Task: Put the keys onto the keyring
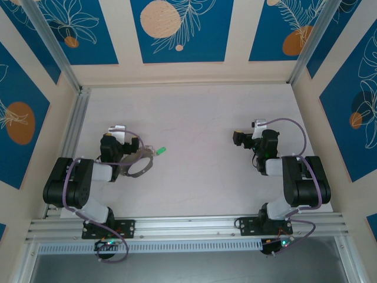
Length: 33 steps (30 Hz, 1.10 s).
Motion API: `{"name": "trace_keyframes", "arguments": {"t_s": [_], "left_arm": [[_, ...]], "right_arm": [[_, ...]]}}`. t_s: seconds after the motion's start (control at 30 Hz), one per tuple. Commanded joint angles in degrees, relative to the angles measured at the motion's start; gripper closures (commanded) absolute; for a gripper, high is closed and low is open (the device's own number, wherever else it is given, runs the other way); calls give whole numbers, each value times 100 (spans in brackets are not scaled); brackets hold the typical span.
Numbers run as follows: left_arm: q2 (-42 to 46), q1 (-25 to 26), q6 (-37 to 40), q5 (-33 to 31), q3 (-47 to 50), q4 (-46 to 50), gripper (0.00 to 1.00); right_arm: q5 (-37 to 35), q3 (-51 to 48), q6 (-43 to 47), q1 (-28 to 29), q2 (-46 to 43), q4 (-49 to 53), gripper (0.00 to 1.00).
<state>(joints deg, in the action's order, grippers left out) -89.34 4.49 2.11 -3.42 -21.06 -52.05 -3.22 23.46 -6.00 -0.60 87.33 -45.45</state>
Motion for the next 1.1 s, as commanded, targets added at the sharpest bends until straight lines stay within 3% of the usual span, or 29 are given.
{"name": "trace_keyframes", "arguments": {"t_s": [0.0,0.17,0.3,0.4,0.47,0.6,0.67,0.9,0.97,1.07], "left_arm": [[-4,-56,82,87,-83,-45,0],[208,-54,-35,-217,-74,88,0],[937,-47,-181,-593,-347,1258,0],[1612,-5,-526,-544,-860,2846,0],[2105,29,-1012,-413,-1299,4136,0],[2695,117,-2178,-481,-2373,6819,0],[2678,106,-2201,-105,-2790,7675,0],[2011,126,-2153,1768,-3475,8716,0],[1939,194,-2061,1852,-3510,8954,0],[2028,330,-1815,1467,-3517,9653,0]], "right_arm": [[-65,6,-60,-32,-14,-135,1],[-540,71,-175,24,-415,223,1],[-465,359,-129,148,-1363,1502,1],[-613,930,-1045,188,-1891,3173,1],[-561,1384,-1141,405,-1930,4243,1],[-583,1706,-1004,1254,-2049,5089,1],[-370,1927,-1150,1514,-1960,5473,1],[727,2449,-1423,2316,-1309,5626,1],[987,2491,-1464,2441,-1126,5575,0],[1435,2303,-1493,2553,-1028,5291,0]]}}
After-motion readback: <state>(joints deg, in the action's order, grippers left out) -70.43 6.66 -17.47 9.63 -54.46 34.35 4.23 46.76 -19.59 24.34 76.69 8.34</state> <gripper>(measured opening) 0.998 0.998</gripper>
